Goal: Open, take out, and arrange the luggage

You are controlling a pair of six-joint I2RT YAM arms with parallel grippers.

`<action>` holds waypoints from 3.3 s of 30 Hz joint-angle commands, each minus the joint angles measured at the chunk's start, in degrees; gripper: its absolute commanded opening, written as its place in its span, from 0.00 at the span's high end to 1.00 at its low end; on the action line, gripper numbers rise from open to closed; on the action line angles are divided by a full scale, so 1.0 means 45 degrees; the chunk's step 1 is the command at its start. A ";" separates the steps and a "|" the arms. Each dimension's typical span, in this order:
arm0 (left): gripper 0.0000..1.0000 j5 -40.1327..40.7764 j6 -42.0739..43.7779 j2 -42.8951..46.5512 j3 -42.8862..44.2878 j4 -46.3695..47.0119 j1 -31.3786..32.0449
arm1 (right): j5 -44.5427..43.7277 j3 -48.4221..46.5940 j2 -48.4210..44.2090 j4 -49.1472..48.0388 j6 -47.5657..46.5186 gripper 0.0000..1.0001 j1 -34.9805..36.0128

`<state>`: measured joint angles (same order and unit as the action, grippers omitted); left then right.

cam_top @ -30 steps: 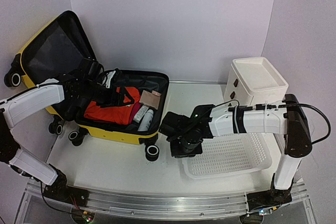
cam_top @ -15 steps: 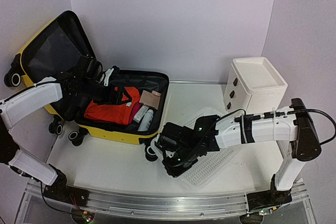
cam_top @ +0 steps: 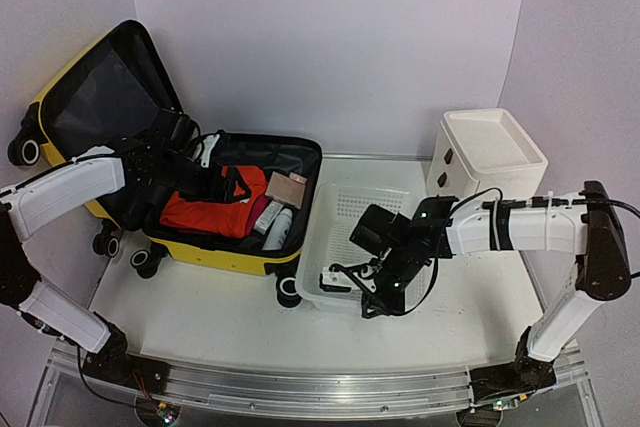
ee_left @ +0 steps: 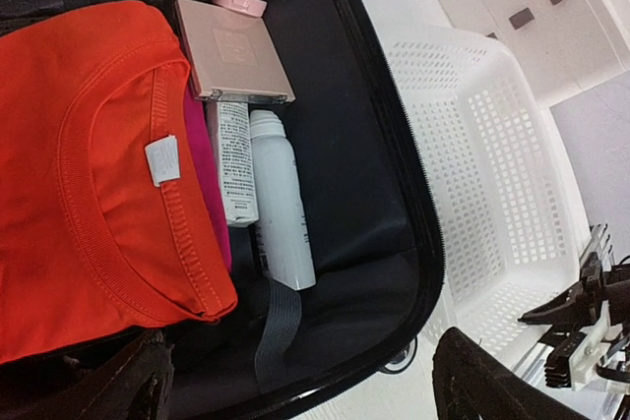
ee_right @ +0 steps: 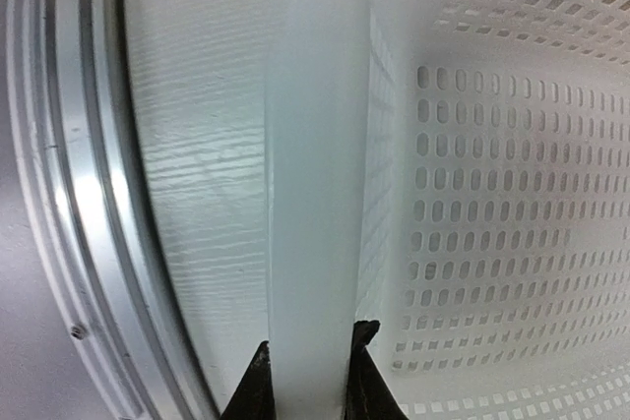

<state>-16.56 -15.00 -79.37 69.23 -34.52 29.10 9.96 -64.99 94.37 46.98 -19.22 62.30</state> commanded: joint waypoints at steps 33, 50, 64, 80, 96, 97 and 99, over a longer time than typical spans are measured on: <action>0.03 0.4261 0.2642 -0.3994 0.4950 -0.4983 -0.3718 | -0.2180 0.2871 -0.1422 -0.3346 -0.1942 0.55 -0.2154; 0.10 0.3513 0.0858 -0.5341 0.5957 -0.5022 -0.0572 | -0.2013 -0.0737 -0.2838 -0.2378 0.3943 0.02 -0.2415; 0.18 -0.0042 -0.3405 -0.2782 0.2888 -0.4507 -0.3755 | 0.0198 -0.8962 0.4983 -0.4075 0.2879 0.02 -0.2391; 0.11 -0.0449 -0.5825 -0.1578 0.1265 -0.2484 -0.3763 | -0.0036 -1.3975 0.9200 -0.3316 0.0279 0.02 -0.2305; 0.09 0.4635 -1.7750 -0.2092 0.2330 -0.3182 -0.0273 | -0.1125 -0.7666 0.1843 -0.0798 0.0417 0.02 -0.4213; 0.09 0.4983 -1.7841 -0.2281 0.2513 -0.3297 -0.0258 | -0.0963 -0.7532 0.1635 -0.0802 0.0509 0.02 -0.4226; 0.08 0.5505 -1.8145 -0.2738 0.2706 -0.3324 -0.0256 | -0.0650 -0.7385 0.1487 -0.0834 0.0684 0.02 -0.4236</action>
<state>-0.43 -88.01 -88.77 76.84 -47.00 28.25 5.54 -99.59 103.22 40.91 -17.82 41.67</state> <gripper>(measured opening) 0.916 0.983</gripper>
